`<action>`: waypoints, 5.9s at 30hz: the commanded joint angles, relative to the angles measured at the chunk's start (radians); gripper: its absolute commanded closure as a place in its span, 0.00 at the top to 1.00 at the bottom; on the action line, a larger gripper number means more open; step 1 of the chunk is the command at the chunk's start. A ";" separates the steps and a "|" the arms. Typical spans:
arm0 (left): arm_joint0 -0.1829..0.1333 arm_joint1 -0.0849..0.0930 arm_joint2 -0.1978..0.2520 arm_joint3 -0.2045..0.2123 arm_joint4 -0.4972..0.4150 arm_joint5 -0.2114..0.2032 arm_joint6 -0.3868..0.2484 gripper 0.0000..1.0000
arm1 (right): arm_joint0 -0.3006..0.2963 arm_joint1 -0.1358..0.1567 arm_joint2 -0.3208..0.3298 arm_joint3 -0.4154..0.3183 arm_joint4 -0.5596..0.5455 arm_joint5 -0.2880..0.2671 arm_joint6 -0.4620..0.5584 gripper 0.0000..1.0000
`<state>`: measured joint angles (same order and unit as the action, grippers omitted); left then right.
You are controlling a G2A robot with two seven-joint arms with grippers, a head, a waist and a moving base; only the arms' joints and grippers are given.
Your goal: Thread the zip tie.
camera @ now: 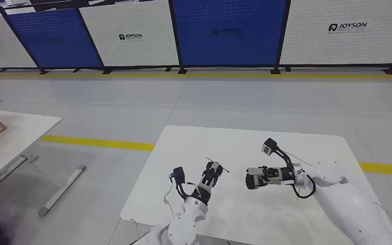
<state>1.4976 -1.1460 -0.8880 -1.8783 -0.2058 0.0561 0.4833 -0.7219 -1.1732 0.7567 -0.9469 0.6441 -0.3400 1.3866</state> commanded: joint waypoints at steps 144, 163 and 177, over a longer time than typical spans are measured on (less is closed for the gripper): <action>0.053 -0.100 -0.031 0.022 0.166 0.058 -0.135 1.00 | -0.058 -0.062 0.058 0.018 -0.013 0.063 0.003 0.00; 0.058 -0.073 -0.160 0.028 0.120 0.044 -0.469 1.00 | -0.052 -0.004 0.013 -0.073 -0.003 0.210 0.003 0.00; 0.063 -0.068 -0.187 0.026 0.056 0.024 -0.540 1.00 | -0.045 0.003 -0.006 -0.076 0.001 0.226 0.003 0.00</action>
<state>1.5610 -1.2143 -1.0747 -1.8521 -0.1494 0.0796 -0.0562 -0.7665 -1.1704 0.7510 -1.0232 0.6450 -0.1142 1.3900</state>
